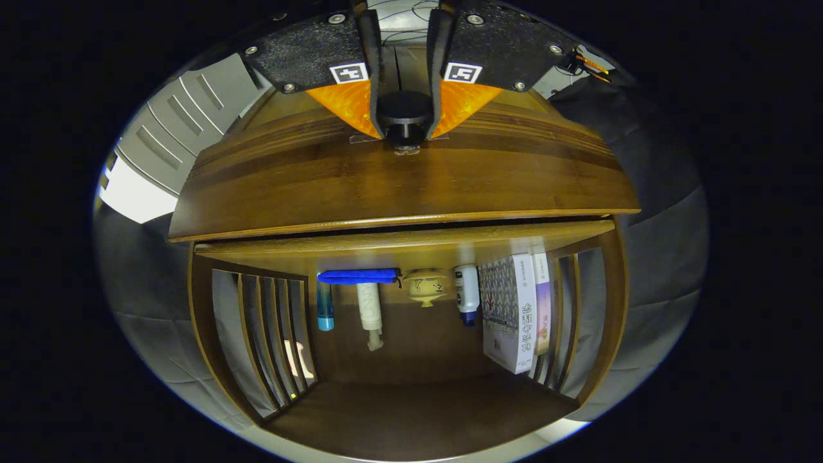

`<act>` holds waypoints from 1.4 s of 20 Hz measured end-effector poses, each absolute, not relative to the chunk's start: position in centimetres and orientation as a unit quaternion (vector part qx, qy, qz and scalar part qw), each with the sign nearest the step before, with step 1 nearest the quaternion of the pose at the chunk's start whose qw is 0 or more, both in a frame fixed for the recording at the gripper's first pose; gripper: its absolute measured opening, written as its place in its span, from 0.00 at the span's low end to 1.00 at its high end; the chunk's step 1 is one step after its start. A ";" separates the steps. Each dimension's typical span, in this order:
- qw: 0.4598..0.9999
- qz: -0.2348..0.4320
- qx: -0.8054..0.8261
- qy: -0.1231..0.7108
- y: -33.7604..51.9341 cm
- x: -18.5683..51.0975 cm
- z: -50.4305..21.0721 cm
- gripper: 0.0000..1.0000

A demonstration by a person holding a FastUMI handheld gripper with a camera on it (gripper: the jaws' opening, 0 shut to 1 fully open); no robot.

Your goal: Pull open the drawer, take out the items inside it, and place them on the countertop above the cabinet.

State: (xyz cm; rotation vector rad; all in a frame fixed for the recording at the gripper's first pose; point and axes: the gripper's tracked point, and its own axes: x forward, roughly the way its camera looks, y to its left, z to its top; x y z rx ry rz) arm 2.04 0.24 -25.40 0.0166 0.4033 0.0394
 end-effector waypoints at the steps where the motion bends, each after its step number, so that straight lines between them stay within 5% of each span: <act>1: 0.980 0.019 0.009 0.198 0.1 1.5 -25.3 0.29; 28: 0.974 0.015 0.026 0.223 0.1 -9.8 -25.5 0.29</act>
